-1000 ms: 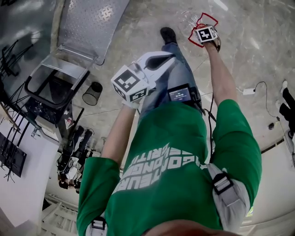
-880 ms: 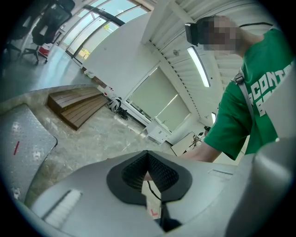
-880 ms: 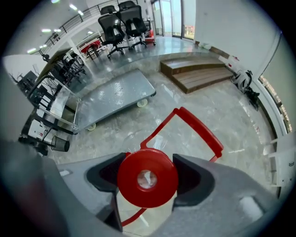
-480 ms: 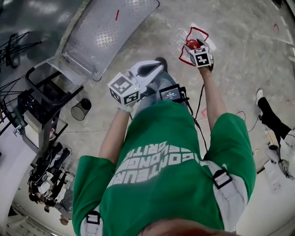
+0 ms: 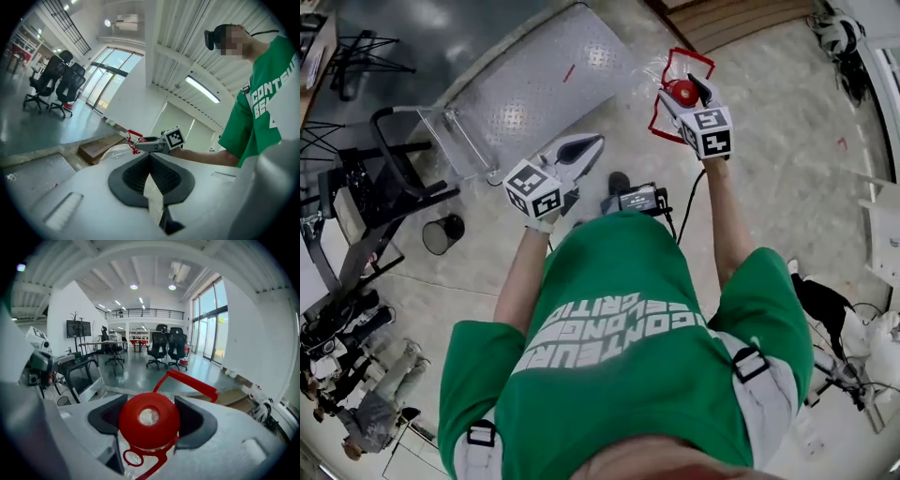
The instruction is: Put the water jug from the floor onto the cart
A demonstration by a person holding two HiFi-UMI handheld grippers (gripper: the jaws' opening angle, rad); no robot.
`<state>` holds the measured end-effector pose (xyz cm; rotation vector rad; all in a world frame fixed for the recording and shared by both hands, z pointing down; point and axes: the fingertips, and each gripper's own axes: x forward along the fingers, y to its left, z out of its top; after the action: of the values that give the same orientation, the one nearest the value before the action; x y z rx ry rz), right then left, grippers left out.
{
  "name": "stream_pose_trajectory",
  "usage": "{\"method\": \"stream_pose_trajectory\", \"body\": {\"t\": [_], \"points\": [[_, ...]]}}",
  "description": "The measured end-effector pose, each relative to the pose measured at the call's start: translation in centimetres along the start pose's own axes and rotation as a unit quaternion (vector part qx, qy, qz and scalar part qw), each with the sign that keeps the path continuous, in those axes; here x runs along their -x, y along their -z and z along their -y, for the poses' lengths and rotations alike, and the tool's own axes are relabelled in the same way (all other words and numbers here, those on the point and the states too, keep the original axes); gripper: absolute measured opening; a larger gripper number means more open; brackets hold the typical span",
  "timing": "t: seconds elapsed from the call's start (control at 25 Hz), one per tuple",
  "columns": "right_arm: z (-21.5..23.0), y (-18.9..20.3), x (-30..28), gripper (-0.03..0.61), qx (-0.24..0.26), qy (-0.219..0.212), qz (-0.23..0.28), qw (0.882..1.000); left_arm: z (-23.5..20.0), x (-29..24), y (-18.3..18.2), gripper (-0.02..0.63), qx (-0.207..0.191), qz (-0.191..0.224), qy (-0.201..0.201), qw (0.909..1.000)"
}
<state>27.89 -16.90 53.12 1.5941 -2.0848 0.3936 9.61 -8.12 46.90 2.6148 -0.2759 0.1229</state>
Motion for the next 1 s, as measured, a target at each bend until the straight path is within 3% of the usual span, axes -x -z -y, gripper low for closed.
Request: {"method": "stream_pose_trajectory", "body": {"t": [0.2, 0.4, 0.64, 1.0], "points": [[-3.4, -9.5, -1.3, 0.301, 0.048, -0.041, 0.065, 0.996, -2.3, 3.6, -1.6, 0.009, -0.006, 0.026, -0.040, 0.9988], [-6.0, -13.9, -2.7, 0.301, 0.070, -0.082, 0.096, 0.990, -4.1, 6.0, -2.6, 0.009, -0.003, 0.052, -0.086, 0.9949], [-9.7, -14.9, -4.8, 0.301, 0.098, -0.150, 0.094, 0.979, -5.3, 8.4, -2.9, 0.009, 0.001, 0.083, -0.137, 0.9870], [-16.2, -11.8, -6.9, 0.301, 0.164, -0.236, 0.048, 0.957, -5.3, 12.2, -1.4, 0.009, 0.025, 0.128, -0.210, 0.9689]]}}
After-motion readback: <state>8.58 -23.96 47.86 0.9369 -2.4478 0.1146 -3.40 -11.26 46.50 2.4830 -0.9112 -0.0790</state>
